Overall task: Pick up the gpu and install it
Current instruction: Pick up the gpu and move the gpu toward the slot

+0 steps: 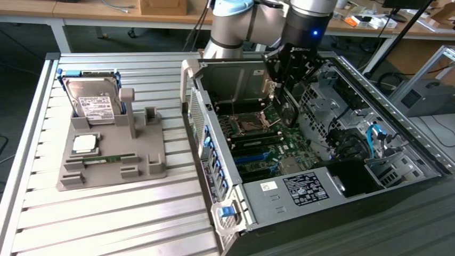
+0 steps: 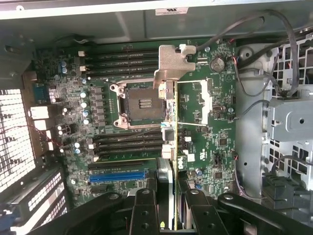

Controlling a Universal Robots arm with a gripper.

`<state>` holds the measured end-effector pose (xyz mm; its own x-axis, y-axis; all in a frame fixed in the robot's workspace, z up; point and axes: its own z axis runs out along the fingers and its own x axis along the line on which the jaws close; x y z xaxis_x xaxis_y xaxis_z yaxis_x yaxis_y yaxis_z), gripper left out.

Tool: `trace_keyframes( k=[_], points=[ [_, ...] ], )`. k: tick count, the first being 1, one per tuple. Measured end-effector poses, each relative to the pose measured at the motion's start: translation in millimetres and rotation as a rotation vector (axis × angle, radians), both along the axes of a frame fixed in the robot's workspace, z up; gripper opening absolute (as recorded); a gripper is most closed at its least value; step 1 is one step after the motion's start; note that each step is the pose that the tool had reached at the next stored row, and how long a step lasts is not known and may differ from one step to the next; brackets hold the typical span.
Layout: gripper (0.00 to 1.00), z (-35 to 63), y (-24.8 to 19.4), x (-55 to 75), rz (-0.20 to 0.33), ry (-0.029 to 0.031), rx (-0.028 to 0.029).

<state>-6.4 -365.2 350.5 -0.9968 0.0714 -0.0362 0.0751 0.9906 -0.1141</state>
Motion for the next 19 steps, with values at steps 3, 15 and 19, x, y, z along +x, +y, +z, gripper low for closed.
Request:
trace_keyframes(
  k=[3,15,19],
  points=[
    [0.27,-1.6,0.0,2.5,0.0,0.0,-0.0019],
    [0.27,-6.5,0.0,10.1,0.0,0.0,-0.0069],
    [0.27,-8.1,0.0,12.4,0.0,0.0,-0.0084]
  ],
)
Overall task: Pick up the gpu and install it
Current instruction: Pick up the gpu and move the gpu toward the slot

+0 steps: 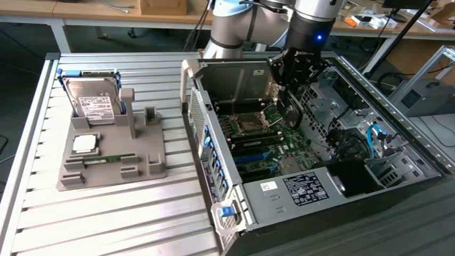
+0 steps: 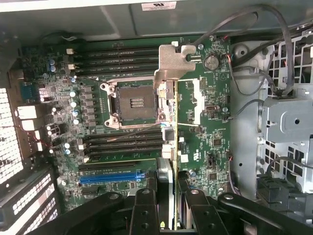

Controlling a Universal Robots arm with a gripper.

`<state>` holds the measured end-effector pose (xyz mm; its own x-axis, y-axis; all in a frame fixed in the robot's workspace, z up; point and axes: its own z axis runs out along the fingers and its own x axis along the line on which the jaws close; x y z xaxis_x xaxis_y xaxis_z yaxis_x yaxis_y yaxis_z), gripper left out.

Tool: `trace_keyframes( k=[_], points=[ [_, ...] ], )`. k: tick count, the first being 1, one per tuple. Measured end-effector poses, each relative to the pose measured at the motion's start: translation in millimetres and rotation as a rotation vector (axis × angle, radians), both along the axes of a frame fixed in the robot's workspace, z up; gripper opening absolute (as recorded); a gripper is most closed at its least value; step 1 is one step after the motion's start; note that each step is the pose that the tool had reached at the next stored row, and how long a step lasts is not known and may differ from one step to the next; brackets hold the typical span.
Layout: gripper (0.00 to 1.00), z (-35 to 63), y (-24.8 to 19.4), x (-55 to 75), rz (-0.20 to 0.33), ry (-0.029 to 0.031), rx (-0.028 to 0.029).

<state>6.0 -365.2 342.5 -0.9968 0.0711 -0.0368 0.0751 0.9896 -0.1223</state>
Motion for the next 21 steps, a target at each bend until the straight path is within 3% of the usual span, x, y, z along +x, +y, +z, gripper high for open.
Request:
trace_keyframes(
  k=[8,9,10,12,13,14,15,21],
  points=[
    [0.27,-0.2,0.0,0.7,0.0,0.0,-0.0001],
    [0.27,-0.4,-0.1,0.8,0.0,-0.0002,0.0068],
    [0.27,-0.3,-0.5,0.8,0.0,0.0,0.0322],
    [0.27,-0.2,-1.9,0.7,0.0,0.0001,0.0989],
    [0.27,-0.3,-2.1,0.7,0.0,0.0001,0.1147],
    [0.27,-0.3,-2.3,0.7,0.0,0.0,0.1247],
    [0.27,-0.3,-2.4,0.7,0.0,0.0,0.128],
    [0.27,-0.4,-2.4,0.8,0.0,0.0,0.1286]
  ],
)
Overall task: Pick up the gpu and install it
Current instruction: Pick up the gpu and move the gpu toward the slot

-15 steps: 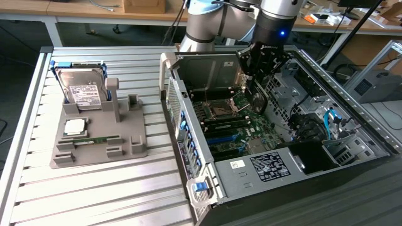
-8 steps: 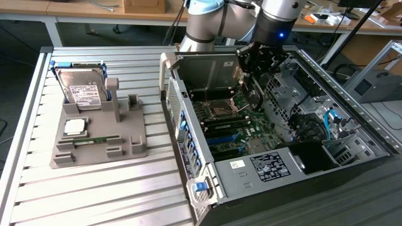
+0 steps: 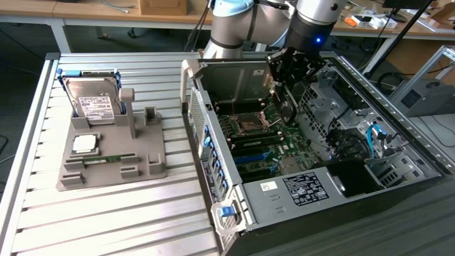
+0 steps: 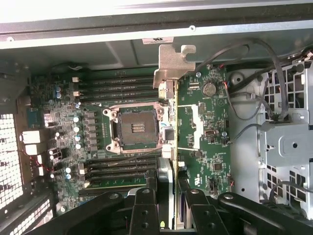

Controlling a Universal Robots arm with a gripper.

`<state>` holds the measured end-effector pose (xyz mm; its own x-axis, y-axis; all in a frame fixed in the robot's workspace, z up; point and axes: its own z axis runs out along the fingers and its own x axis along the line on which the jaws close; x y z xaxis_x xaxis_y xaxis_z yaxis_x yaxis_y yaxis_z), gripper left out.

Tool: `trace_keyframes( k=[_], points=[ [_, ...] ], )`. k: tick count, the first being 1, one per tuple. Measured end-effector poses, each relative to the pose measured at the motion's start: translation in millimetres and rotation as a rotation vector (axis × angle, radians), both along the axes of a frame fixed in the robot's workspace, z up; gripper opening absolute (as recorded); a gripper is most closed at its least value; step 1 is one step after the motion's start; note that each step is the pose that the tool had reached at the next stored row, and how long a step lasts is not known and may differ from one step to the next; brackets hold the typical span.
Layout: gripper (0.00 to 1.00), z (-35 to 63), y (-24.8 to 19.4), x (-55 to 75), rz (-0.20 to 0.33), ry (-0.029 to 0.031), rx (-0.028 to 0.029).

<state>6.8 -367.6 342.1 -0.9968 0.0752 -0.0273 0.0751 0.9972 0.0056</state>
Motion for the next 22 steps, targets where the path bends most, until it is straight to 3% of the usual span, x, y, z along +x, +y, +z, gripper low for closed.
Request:
trace_keyframes(
  k=[8,16,22],
  points=[
    [0.27,-0.2,-0.6,0.0,0.0,-0.0001,0.0003],
    [0.27,-1.0,-13.1,0.0,0.0,0.0,-0.0001],
    [0.27,-2.2,-17.0,0.0,0.0,-0.0001,-0.0002]
  ],
)
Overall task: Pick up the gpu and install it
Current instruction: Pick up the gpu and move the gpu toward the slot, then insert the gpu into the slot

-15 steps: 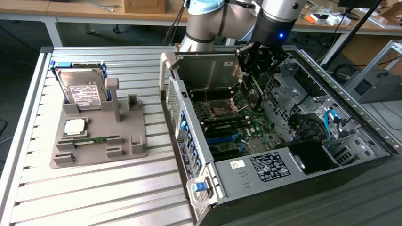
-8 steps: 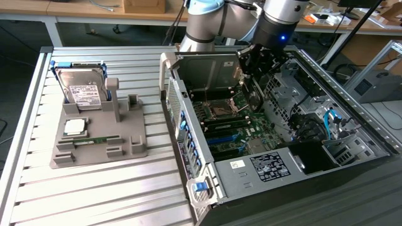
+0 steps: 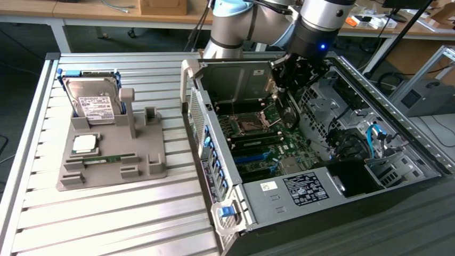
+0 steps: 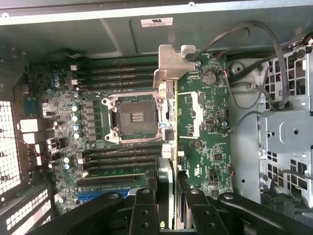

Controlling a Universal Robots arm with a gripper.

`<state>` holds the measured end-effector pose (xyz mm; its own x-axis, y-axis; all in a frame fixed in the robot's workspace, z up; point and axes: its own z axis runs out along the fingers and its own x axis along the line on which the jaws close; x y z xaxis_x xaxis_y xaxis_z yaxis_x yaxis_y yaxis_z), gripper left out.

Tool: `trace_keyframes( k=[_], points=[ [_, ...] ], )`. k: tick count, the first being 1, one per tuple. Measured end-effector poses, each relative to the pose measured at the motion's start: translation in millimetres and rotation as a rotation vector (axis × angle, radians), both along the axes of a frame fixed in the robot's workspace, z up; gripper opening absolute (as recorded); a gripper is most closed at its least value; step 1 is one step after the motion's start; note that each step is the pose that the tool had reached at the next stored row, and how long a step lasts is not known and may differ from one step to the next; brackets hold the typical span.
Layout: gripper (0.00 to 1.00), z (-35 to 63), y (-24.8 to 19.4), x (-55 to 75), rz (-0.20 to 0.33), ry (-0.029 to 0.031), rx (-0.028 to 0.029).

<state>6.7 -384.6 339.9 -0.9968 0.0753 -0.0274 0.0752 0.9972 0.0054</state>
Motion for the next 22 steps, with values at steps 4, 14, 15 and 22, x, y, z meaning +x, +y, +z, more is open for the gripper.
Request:
trace_keyframes(
  k=[4,14,15,22],
  points=[
    [0.27,0.1,-0.1,0.0,0.0,0.0,-0.0002],
    [0.27,0.1,-0.1,0.0,0.166,0.0,-0.0002],
    [0.27,0.1,-0.1,0.1,0.182,0.0,-0.0002],
    [0.27,0.1,-0.1,0.0,0.239,0.0,-0.0002]
  ],
)
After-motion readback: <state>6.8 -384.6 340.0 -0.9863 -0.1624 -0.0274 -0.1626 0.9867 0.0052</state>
